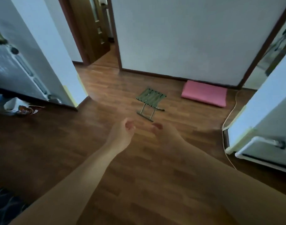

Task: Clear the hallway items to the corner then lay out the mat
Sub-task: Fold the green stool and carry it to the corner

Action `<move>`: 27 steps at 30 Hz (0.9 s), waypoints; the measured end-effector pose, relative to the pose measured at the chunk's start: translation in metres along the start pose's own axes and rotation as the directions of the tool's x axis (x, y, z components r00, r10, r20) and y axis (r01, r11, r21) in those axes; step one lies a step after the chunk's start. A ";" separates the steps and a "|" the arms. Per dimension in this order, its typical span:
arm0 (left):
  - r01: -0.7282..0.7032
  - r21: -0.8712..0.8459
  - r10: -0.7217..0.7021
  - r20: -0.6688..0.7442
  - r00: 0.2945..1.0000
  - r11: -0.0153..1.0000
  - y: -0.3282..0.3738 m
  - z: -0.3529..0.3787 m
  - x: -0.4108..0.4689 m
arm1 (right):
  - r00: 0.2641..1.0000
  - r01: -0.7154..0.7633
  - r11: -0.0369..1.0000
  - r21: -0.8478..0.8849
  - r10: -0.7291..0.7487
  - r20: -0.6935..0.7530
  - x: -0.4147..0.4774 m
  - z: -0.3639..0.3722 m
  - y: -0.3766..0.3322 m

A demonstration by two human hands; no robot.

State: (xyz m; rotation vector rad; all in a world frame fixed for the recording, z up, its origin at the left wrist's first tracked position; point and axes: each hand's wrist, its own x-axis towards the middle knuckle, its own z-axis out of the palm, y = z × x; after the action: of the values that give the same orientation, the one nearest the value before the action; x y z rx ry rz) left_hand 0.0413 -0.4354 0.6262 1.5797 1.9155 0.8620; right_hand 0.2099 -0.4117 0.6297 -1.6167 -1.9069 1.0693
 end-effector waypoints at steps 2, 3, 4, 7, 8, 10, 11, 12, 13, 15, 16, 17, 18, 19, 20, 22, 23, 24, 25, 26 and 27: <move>0.006 -0.016 -0.005 0.008 1.000 1.000 0.005 0.002 0.041 | 0.999 0.025 0.999 -0.026 -0.025 -0.032 0.032 -0.011 0.001; 0.017 -0.031 -0.017 0.016 1.000 0.999 0.007 0.005 0.060 | 0.999 0.008 1.000 -0.025 -0.009 -0.048 0.048 -0.018 0.002; 0.030 -0.047 -0.029 0.030 0.999 0.998 0.009 0.011 0.084 | 0.998 -0.025 0.999 -0.021 0.024 -0.063 0.068 -0.025 0.005; 0.065 -0.090 -0.059 0.071 0.996 0.994 0.013 0.034 0.142 | 0.995 -0.056 0.998 -0.031 0.054 -0.082 0.123 -0.047 0.020; 0.071 -0.096 -0.064 0.077 0.995 0.993 0.014 0.044 0.162 | 0.994 -0.077 0.997 -0.032 0.074 -0.087 0.143 -0.056 0.025; 0.087 -0.083 -0.080 0.080 0.994 0.993 0.016 0.067 0.206 | 0.990 -0.095 0.995 -0.032 0.091 -0.107 0.189 -0.076 0.039; 0.105 -0.082 -0.099 0.080 0.992 0.991 0.018 0.079 0.228 | 0.990 -0.095 0.995 -0.030 0.091 -0.105 0.213 -0.085 0.047; 0.129 -0.090 -0.122 0.083 0.989 0.987 0.021 0.091 0.249 | 0.991 -0.097 0.995 -0.030 0.094 -0.098 0.238 -0.096 0.054; 0.153 -0.104 -0.145 0.085 0.986 0.983 0.025 0.104 0.271 | 0.991 -0.095 0.995 -0.033 0.091 -0.095 0.264 -0.107 0.062; 0.217 -0.143 -0.205 0.089 0.975 0.966 0.035 0.127 0.315 | 0.994 -0.091 0.995 -0.052 0.087 -0.069 0.317 -0.128 0.075; 0.244 -0.166 -0.232 0.088 0.969 0.955 0.040 0.137 0.336 | 0.996 -0.080 0.995 -0.065 0.077 -0.047 0.341 -0.137 0.080; 0.263 -0.180 -0.250 0.090 0.964 0.948 0.044 0.145 0.355 | 0.997 -0.069 0.995 -0.076 0.068 -0.027 0.364 -0.145 0.083; 0.277 -0.189 -0.263 0.094 0.960 0.942 0.047 0.153 0.374 | 0.998 -0.070 0.994 -0.084 0.069 -0.011 0.387 -0.152 0.086; 0.285 -0.202 -0.271 0.093 0.958 0.937 0.048 0.159 0.391 | 0.997 -0.071 0.993 -0.089 0.071 -0.003 0.407 -0.157 0.087; 0.299 -0.219 -0.285 0.095 0.954 0.929 0.049 0.164 0.407 | 0.997 -0.075 0.992 -0.098 0.076 0.007 0.428 -0.161 0.089; 0.328 -0.239 -0.315 0.092 0.945 0.914 0.046 0.174 0.443 | 0.997 -0.066 0.989 -0.132 0.072 0.042 0.472 -0.165 0.093; 0.341 -0.234 -0.332 0.080 0.940 0.911 0.043 0.178 0.460 | 0.996 -0.062 0.988 -0.145 0.070 0.057 0.495 -0.166 0.096; 0.356 -0.223 -0.348 0.075 0.935 0.908 0.039 0.184 0.484 | 0.995 -0.062 0.987 -0.150 0.073 0.073 0.523 -0.166 0.099; 0.361 -0.212 -0.355 0.071 0.932 0.908 0.036 0.187 0.497 | 0.994 -0.058 0.987 -0.152 0.070 0.080 0.540 -0.164 0.102; 0.370 -0.214 -0.364 0.070 0.929 0.904 0.032 0.191 0.513 | 0.993 -0.060 0.987 -0.150 0.074 0.090 0.560 -0.163 0.105; 0.383 -0.219 -0.378 0.066 0.924 0.898 0.027 0.197 0.531 | 0.993 -0.051 0.986 -0.156 0.067 0.100 0.582 -0.161 0.110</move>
State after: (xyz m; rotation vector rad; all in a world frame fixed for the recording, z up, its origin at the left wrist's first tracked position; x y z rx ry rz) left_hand 0.0989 0.1188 0.5201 1.0276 1.9397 0.8513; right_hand 0.2610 0.1948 0.5513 -1.7417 -2.0656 1.0737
